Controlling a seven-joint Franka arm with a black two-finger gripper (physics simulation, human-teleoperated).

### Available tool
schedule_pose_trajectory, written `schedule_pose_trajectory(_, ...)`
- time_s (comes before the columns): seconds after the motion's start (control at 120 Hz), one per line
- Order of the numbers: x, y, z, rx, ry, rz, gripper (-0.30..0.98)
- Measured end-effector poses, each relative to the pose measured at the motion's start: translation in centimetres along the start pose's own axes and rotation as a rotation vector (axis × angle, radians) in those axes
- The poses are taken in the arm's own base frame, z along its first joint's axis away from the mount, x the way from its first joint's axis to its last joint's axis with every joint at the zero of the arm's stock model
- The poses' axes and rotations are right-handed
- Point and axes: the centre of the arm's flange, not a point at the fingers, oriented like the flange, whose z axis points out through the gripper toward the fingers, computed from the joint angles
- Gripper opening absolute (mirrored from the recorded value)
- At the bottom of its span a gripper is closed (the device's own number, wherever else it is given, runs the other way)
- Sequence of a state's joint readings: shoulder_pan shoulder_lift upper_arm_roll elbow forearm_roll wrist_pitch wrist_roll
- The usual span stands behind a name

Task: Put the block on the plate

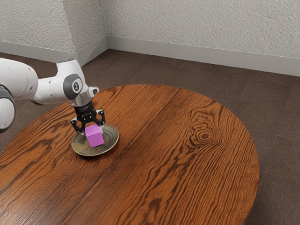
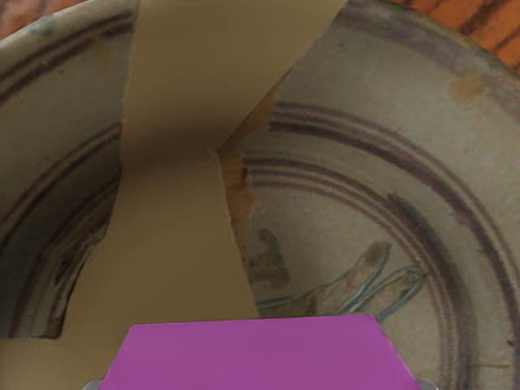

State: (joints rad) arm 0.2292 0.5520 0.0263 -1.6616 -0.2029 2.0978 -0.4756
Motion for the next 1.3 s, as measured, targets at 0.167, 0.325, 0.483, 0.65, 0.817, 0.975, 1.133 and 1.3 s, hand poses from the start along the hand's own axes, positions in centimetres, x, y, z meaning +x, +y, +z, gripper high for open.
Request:
schedule_pose_trajectory(0.167, 0.0, 0.0, -0.1, -0.004, -0.001, 0.007, 0.54)
schedule_pose_trajectory(0.325, -2.2, 0.4, -4.1, -0.031, 0.03, 0.038, 0.62)
schedule_pose_trajectory(0.483, -5.0, 2.0, -9.0, -0.059, 0.083, 0.111, 0.65)
schedule_pose_trajectory(0.65, -7.4, 4.2, -11.1, -0.06, 0.103, 0.262, 0.67)
schedule_pose_trajectory(0.817, -9.7, 6.6, -13.2, 0.001, 0.129, 0.511, 0.68)
schedule_pose_trajectory(0.975, -12.1, 9.4, -15.3, 0.109, 0.156, 0.799, 0.68)
schedule_pose_trajectory(1.133, -14.2, 10.4, -18.2, 0.174, 0.165, 1.009, 0.68)
schedule_pose_trajectory(1.3, -15.5, 11.0, -19.5, 0.233, 0.143, 1.167, 0.69)
